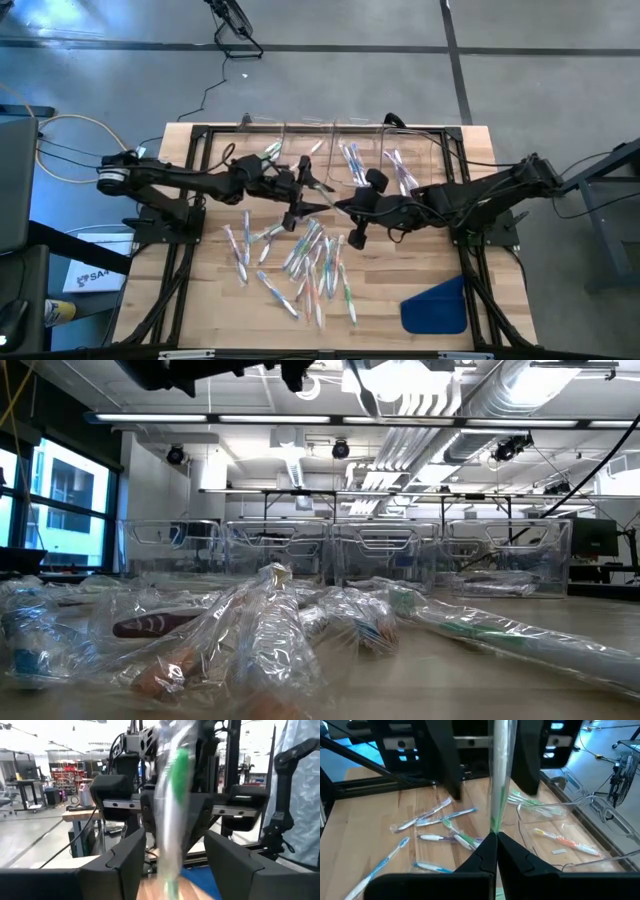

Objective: Pick & Place Toothbrushes
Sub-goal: Put the green toothbrush into the left transparent bin

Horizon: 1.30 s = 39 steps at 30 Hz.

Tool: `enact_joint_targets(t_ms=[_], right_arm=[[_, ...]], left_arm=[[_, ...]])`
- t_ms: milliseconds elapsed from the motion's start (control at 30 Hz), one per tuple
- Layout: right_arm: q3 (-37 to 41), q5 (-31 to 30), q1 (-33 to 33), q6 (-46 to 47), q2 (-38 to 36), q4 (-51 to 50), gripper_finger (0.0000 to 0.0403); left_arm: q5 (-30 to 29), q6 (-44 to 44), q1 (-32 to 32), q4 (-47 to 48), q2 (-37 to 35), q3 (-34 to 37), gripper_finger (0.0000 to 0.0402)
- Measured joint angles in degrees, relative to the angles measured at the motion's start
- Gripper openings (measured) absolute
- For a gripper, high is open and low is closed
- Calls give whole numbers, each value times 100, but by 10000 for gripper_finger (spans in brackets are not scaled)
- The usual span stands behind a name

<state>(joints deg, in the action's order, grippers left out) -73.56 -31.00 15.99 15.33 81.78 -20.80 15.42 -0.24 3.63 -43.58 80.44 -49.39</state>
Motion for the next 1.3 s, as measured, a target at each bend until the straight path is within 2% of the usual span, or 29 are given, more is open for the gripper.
enact_joint_targets(t_ms=[567, 1300], right_arm=[[0, -34, 2, 135, 9, -133, 4], [0, 16, 0, 177, 9, -129, 4]], left_arm=[[76, 141, 1, 83, 160, -174, 22], [85, 256, 3, 212, 160, -172, 25]])
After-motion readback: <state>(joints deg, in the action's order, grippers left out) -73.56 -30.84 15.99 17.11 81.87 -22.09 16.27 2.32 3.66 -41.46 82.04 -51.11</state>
